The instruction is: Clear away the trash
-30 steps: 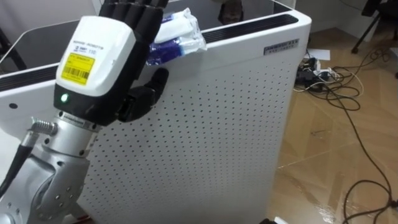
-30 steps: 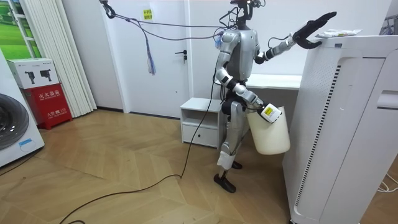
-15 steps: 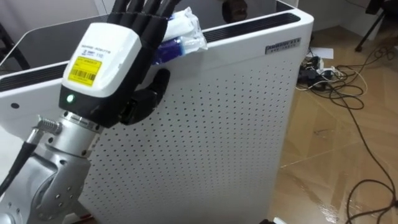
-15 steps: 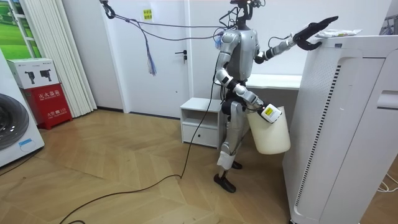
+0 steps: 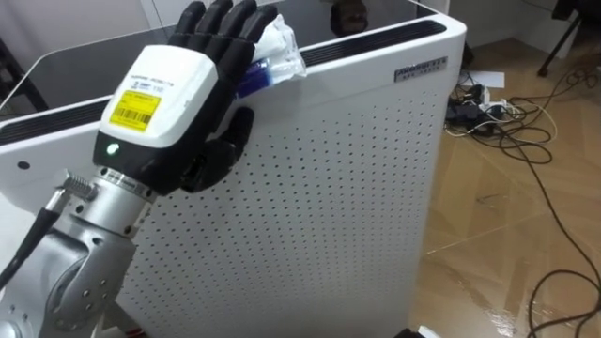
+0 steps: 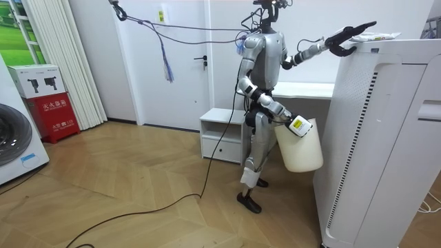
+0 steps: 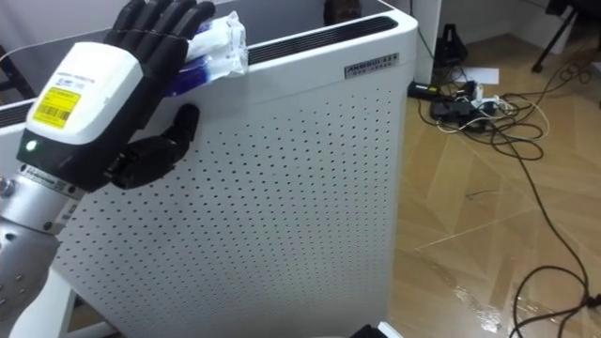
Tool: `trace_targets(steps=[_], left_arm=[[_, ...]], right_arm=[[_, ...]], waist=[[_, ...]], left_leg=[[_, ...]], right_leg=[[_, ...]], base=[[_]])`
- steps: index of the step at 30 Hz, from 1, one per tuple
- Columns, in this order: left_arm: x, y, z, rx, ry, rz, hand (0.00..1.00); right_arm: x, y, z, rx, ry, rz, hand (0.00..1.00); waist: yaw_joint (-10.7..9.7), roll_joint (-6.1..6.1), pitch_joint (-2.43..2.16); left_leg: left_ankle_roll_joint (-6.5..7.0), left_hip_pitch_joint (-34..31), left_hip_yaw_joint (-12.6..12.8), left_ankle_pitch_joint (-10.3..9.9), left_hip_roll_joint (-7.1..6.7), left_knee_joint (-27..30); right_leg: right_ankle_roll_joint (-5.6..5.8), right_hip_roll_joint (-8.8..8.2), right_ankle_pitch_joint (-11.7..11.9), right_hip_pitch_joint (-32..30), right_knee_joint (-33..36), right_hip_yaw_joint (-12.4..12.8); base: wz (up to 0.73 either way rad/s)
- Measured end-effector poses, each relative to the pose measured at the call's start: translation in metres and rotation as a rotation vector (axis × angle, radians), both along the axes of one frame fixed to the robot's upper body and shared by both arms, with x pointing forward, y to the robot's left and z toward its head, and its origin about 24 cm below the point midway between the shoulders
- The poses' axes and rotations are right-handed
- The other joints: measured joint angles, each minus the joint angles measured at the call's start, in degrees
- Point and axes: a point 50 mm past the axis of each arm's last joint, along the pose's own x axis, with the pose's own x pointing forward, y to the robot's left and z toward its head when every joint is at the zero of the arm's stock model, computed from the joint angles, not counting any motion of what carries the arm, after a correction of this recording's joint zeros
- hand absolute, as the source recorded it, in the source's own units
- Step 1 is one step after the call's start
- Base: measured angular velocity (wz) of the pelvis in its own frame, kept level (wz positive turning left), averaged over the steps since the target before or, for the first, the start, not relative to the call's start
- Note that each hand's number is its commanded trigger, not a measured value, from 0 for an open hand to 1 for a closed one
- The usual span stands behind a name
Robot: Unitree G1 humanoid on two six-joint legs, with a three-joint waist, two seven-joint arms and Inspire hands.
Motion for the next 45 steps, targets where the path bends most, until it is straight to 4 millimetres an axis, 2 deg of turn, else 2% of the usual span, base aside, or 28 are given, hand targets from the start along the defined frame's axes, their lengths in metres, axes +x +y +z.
trace_targets(steps=[4,5,7,11,20,23,28,29,30,31,35,39,45], left_arm=[[0.001,0.0,-0.002,0.021,0.04,0.001,0.0],[0.001,0.0,-0.002,0.024,0.045,0.001,0.58],[0.001,0.0,-0.003,0.039,0.065,0.0,1.0],[0.003,0.001,-0.001,0.065,0.081,0.0,1.0],[0.007,-0.002,0.026,0.024,-0.001,-0.014,1.0],[0.008,0.001,0.035,0.007,-0.034,0.009,1.0],[0.007,0.004,0.038,0.001,-0.06,0.02,1.0],[0.007,0.005,0.038,-0.003,-0.064,0.018,1.0],[0.008,0.006,0.037,-0.019,-0.07,0.012,1.0],[0.008,0.007,0.037,-0.027,-0.083,0.011,1.0],[0.009,0.009,0.036,-0.092,-0.084,-0.019,1.0],[0.002,0.005,0.042,-0.251,-0.069,-0.153,1.0],[-0.011,-0.019,0.045,-0.437,0.011,-0.439,1.0]], right_arm=[[0.0,-0.001,0.0,0.002,0.002,-0.003,1.0],[0.0,-0.001,0.0,0.003,0.002,-0.003,1.0],[0.0,-0.001,0.0,0.003,0.001,-0.005,1.0],[0.0,-0.001,0.0,-0.001,-0.006,-0.013,1.0],[0.0,-0.001,0.0,-0.006,-0.009,-0.015,1.0],[0.0,-0.001,0.0,-0.007,-0.01,-0.015,1.0],[0.001,-0.004,0.001,-0.018,-0.011,-0.013,1.0],[0.001,-0.004,0.001,-0.02,-0.012,-0.013,1.0],[0.002,-0.005,0.002,-0.025,-0.014,-0.011,1.0],[0.002,-0.007,0.002,-0.029,-0.016,-0.012,1.0],[0.002,-0.008,0.002,-0.034,-0.013,-0.011,1.0],[0.002,-0.007,0.002,-0.029,-0.014,-0.011,1.0],[0.003,0.003,0.002,-0.004,-0.019,0.005,1.0]], waist=[[0.1,0.35,0.05],[0.1,0.35,0.05],[0.2,0.34,0.06],[0.1,0.27,0.1],[0.1,0.0,0.29],[0.1,0.17,0.17],[0.2,0.62,-0.1],[0.1,0.77,-0.05],[0.1,0.67,0.3],[0.0,0.72,0.42],[-0.2,0.53,0.64],[0.0,0.34,0.55],[-0.4,0.04,0.4]], left_leg=[[0.01,-0.2,0.1,0.0,-0.03,0.0],[0.01,-0.2,0.2,0.0,-0.02,0.0],[0.01,-0.1,0.3,0.0,-0.01,-0.1],[0.01,-0.1,0.3,0.0,0.12,-0.1],[0.07,0.4,0.7,0.1,-0.14,-0.1],[0.07,0.3,0.8,0.1,-0.12,-0.1],[0.07,0.5,1.0,0.1,-0.04,-0.2],[0.06,0.6,0.9,0.1,-0.03,-0.3],[0.07,0.9,0.9,0.1,-0.03,-0.4],[0.07,0.9,0.9,0.1,-0.06,-0.5],[0.07,0.8,0.8,0.1,-0.12,-0.4],[0.07,-0.6,0.6,0.1,-0.17,-0.1],[0.09,-0.9,-0.2,0.1,0.24,-0.1]], right_leg=[[0.0,-0.02,0.0,-0.3,0.0,0.0],[0.0,-0.01,0.0,-0.3,0.0,0.1],[0.0,-0.02,0.0,-0.3,0.0,0.1],[0.0,-0.03,0.0,-0.3,0.0,0.1],[0.02,-0.04,0.0,-0.3,0.0,0.6],[0.02,-0.01,0.0,-0.4,0.0,0.7],[0.01,0.25,0.0,-0.4,0.4,1.4],[0.01,0.24,0.0,-0.3,0.5,1.4],[0.02,0.23,0.0,-0.1,0.6,1.3],[0.02,0.22,0.0,-0.1,0.6,1.3],[0.04,0.15,0.0,0.0,0.6,1.3],[0.08,0.02,0.0,-1.4,0.7,1.3],[0.09,-0.13,0.0,-1.5,0.7,0.3]], base=[[0.0],[0.0],[0.0],[0.0],[-0.02],[-0.02],[-0.04],[0.0],[0.0],[0.0],[0.0],[0.01],[0.03]])
